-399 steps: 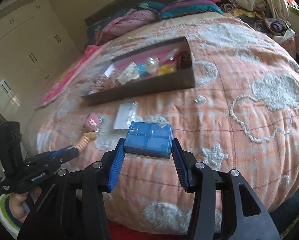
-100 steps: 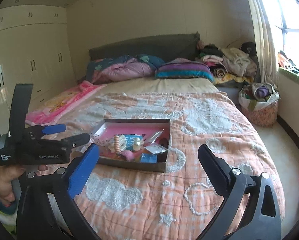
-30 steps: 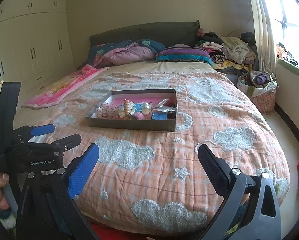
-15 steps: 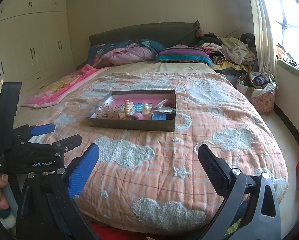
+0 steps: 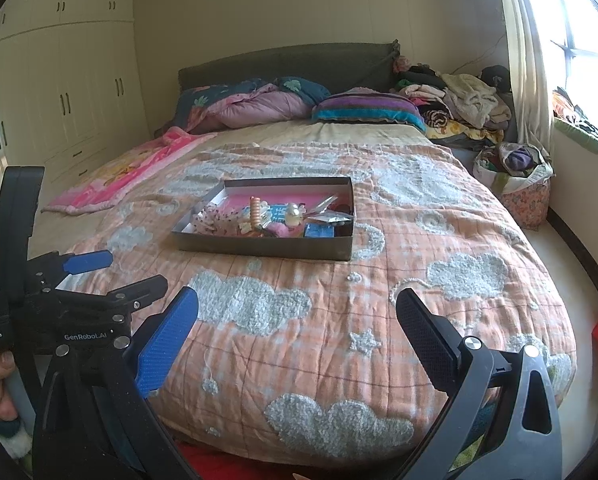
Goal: Organize jewelry
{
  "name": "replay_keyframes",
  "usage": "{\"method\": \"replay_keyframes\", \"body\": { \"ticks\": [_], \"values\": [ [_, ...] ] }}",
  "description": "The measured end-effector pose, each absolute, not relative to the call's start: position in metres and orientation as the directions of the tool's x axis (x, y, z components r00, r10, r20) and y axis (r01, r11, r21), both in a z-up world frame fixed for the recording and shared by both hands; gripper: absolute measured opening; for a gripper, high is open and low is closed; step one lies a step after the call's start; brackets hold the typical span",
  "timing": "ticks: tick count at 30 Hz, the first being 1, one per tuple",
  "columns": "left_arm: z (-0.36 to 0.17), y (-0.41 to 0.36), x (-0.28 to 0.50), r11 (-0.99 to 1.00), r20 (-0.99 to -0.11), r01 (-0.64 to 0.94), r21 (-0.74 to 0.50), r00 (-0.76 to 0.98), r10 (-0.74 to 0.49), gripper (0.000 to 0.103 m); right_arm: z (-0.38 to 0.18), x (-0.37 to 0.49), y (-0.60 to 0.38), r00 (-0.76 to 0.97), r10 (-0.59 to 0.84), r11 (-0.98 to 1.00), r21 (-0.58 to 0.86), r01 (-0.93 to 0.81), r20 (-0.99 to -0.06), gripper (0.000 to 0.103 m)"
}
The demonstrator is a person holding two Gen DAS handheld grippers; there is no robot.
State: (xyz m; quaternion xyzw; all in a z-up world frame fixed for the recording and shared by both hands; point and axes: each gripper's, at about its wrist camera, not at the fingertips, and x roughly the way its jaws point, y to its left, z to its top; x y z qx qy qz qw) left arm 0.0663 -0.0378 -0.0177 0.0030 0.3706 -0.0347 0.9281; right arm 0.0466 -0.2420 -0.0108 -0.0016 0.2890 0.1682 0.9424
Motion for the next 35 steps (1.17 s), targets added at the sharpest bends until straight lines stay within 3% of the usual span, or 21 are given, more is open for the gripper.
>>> {"method": "replay_keyframes", "body": {
  "ticks": [16, 28, 31, 35],
  "values": [
    [-0.020, -0.041, 0.069, 0.999, -0.707, 0.034, 0.025, 0.707, -0.006, 0.094, -0.005, 0.044, -0.247, 0.789, 0.304, 0.949, 0.100, -0.299, -0.534, 0.099],
    [-0.025, -0.018, 0.089, 0.996, -0.731, -0.036, -0.076, 0.681, -0.031, 0.094, -0.004, 0.053, -0.271, 0.809, 0.272, 0.962, 0.118, -0.248, -0.521, 0.099],
    [-0.029, 0.019, 0.117, 0.980, -0.750, -0.171, -0.097, 0.660, 0.041, 0.094, -0.010, 0.083, -0.303, 0.817, 0.218, 0.976, 0.125, -0.178, -0.533, 0.099],
    [-0.017, 0.122, 0.166, 0.877, -0.740, -0.481, -0.013, 0.594, 0.314, 0.094, -0.037, 0.156, -0.364, 0.762, 0.091, 0.993, 0.115, -0.022, -0.641, 0.099]
  ]
}}
